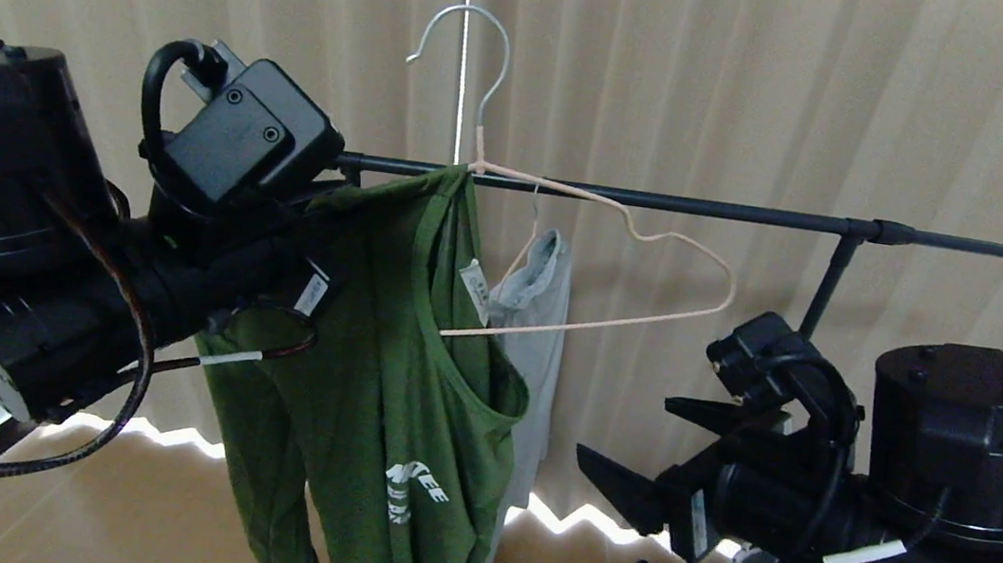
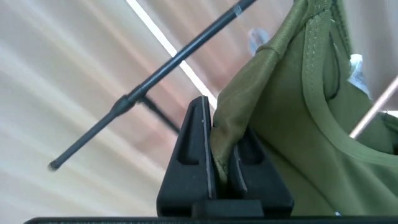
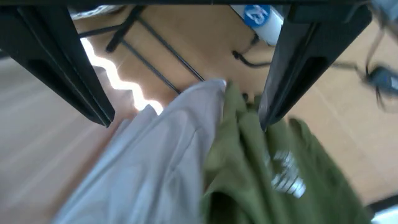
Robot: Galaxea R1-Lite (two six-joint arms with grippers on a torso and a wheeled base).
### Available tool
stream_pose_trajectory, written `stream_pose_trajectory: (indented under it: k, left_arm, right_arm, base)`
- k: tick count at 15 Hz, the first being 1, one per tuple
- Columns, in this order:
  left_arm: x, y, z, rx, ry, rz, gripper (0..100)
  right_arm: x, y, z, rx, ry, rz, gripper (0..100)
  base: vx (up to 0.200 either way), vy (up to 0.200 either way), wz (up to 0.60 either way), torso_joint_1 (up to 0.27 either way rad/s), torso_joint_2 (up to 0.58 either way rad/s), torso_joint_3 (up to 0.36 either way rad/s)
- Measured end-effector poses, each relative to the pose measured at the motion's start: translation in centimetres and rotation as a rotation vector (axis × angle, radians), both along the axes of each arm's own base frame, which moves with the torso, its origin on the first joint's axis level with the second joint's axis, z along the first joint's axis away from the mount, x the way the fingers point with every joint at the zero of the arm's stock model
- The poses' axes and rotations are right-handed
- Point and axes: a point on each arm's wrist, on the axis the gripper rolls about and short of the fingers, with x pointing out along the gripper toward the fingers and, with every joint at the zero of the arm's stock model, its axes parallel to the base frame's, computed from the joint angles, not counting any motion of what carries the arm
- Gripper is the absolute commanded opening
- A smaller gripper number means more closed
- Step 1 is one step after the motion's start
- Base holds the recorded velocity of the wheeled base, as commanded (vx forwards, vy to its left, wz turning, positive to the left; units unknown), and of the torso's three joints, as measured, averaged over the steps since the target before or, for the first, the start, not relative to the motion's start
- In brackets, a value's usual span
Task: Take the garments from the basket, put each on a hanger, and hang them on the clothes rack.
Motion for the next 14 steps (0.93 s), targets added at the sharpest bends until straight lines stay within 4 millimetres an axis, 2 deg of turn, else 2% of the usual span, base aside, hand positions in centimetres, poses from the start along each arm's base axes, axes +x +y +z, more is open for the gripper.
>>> stream_pose_trajectory:
  k: [2, 7, 14]
  left_arm:
    - [-0.2, 0.0, 0.5, -0.049, -0.002, -0.007, 0]
    - [-1.0, -0.6, 1.4, -0.112, -0.010, -0.046, 0]
    - [-2.1, -0.6, 2.1, -0.129, -0.033, -0.075, 0]
  right_arm:
    - [0.9, 1.3, 0.3, 0.061, -0.062, -0.018, 100]
    - [2.7, 3.5, -0.7, 0.085, -0.098, -0.037, 100]
    - [4.2, 5.0, -1.6, 0.081, -0.082, -0.041, 100]
  base:
    - [0.000, 0.000, 0.00, 0.000, 0.00, 0.000]
    - [0.000, 0.000, 0.00, 0.000, 0.00, 0.000]
    - [0.000, 0.000, 0.00, 0.000, 0.00, 0.000]
